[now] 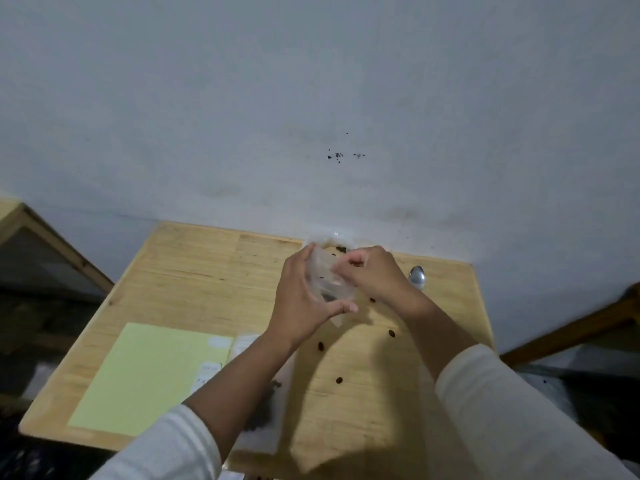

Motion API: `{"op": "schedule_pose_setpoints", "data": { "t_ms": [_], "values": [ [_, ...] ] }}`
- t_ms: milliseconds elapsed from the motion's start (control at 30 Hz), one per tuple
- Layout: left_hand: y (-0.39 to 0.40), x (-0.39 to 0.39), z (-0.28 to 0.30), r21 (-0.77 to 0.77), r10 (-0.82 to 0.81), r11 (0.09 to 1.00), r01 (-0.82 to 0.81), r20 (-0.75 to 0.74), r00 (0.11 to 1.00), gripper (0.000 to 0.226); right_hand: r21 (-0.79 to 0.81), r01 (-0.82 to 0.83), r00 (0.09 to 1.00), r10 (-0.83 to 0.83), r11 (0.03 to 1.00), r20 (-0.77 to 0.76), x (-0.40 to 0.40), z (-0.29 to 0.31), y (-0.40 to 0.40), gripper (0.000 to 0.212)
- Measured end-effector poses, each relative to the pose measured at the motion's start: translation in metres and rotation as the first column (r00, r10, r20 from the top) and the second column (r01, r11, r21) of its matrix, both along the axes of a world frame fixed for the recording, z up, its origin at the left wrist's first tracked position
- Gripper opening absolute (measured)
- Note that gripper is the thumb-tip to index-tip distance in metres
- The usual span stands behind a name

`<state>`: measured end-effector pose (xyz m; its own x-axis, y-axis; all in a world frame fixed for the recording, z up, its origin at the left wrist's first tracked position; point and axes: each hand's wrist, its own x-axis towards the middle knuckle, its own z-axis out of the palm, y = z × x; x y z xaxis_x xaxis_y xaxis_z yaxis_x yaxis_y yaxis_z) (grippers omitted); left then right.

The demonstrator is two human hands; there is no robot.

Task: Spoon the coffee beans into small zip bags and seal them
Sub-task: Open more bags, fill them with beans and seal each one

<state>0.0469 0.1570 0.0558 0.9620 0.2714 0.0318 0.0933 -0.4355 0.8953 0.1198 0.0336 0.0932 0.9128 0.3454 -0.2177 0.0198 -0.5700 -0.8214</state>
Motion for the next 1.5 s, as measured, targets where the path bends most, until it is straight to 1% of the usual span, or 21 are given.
{"op": "schedule_pose_setpoints", "data": {
  "t_ms": [67,133,200,267,300,333,400,433,500,567,600,667,733,800,867,1000,1067,1167,1267,1400,1500],
  "values": [
    [0.017,-0.006,0.006,-0.034,0.034,0.999,-0.033,0.035,0.999,0.102,-0.021,-0.017,1.000,0.017,1.000,0.009,-0.005,0.010,0.012,0.012],
    [0.035,-0.011,0.011,-0.068,0.061,0.996,-0.055,0.097,0.993,0.074,-0.024,-0.033,0.999,0.033,0.999,0.003,-0.012,0.019,0.024,0.012],
    [0.050,-0.015,0.014,-0.138,0.110,0.986,-0.091,0.131,0.985,0.047,-0.005,-0.017,1.000,0.017,1.000,0.004,-0.020,0.027,0.033,0.018],
    [0.062,-0.020,0.016,-0.187,0.184,0.970,-0.157,0.138,0.973,0.026,0.088,0.051,0.998,-0.048,0.995,-0.037,-0.030,0.031,0.038,0.026],
    [0.067,-0.022,0.016,-0.203,0.220,0.961,-0.190,0.138,0.966,0.019,0.170,0.083,0.995,-0.072,0.982,-0.067,-0.037,0.031,0.039,0.026],
    [0.072,-0.024,0.015,-0.232,0.257,0.947,-0.222,0.134,0.957,0.015,0.264,0.104,0.993,-0.084,0.959,-0.083,-0.043,0.029,0.041,0.021],
    [0.080,-0.030,0.014,-0.311,0.314,0.913,-0.266,0.115,0.942,0.012,0.400,0.133,0.991,-0.114,0.907,-0.071,-0.055,0.023,0.043,0.010],
    [0.083,-0.033,0.014,-0.334,0.325,0.902,-0.273,0.111,0.939,0.013,0.427,0.144,0.989,-0.137,0.893,-0.047,-0.060,0.019,0.044,0.016],
    [0.086,-0.041,0.016,-0.348,0.306,0.904,-0.249,0.117,0.945,0.020,0.411,0.169,0.980,-0.195,0.896,0.023,-0.069,0.016,0.048,0.025],
    [0.090,-0.048,0.020,-0.321,0.253,0.926,-0.198,0.138,0.958,0.024,0.390,0.184,0.971,-0.229,0.903,0.073,-0.075,0.016,0.051,0.026],
    [0.093,-0.050,0.022,-0.295,0.216,0.941,-0.162,0.157,0.964,0.021,0.386,0.180,0.968,-0.232,0.905,0.092,-0.077,0.018,0.052,0.024],
    [0.101,-0.052,0.025,-0.232,0.104,0.971,-0.059,0.188,0.977,0.015,0.376,0.153,0.968,-0.216,0.914,0.130,-0.079,0.020,0.052,0.019],
    [0.108,-0.051,0.028,-0.193,-0.010,0.980,0.047,0.188,0.982,0.020,0.357,0.119,0.971,-0.183,0.926,0.153,-0.080,0.023,0.051,0.013],
    [0.114,-0.052,0.032,-0.204,-0.065,0.974,0.099,0.169,0.983,0.020,0.352,0.100,0.979,-0.156,0.930,0.134,-0.083,0.027,0.048,0.009],
    [0.117,-0.053,0.037,-0.229,-0.076,0.967,0.110,0.153,0.985,0.018,0.357,0.104,0.983,-0.151,0.928,0.107,-0.087,0.030,0.047,0.009],
    [0.110,-0.057,0.042,-0.254,-0.019,0.966,0.056,0.148,0.989,0.018,0.367,0.163,0.964,-0.227,0.916,0.139,-0.091,0.031,0.051,0.013],
    [0.107,-0.058,0.042,-0.243,0.005,0.969,0.034,0.158,0.987,0.018,0.387,0.175,0.963,-0.240,0.905,0.126,-0.092,0.029,0.053,0.014],
    [0.107,-0.060,0.042,-0.229,-0.032,0.971,0.069,0.162,0.986,0.017,0.401,0.179,0.972,-0.225,0.898,0.071,-0.095,0.025,0.055,0.010],
    [0.106,-0.061,0.041,-0.216,-0.069,0.971,0.099,0.142,0.987,0.008,0.383,0.199,0.971,-0.233,0.902,0.044,-0.100,0.023,0.061,0.010],
    [0.102,-0.062,0.037,-0.228,-0.051,0.971,0.073,0.102,0.993,0.009,0.398,0.223,0.969,-0.248,0.890,0.011,-0.105,0.022,0.070,0.011],
    [0.101,-0.064,0.033,-0.160,-0.035,0.986,0.047,0.074,0.997,0.009,0.385,0.253,0.962,-0.275,0.888,0.000,-0.107,0.014,0.076,0.012]
  ]
}}
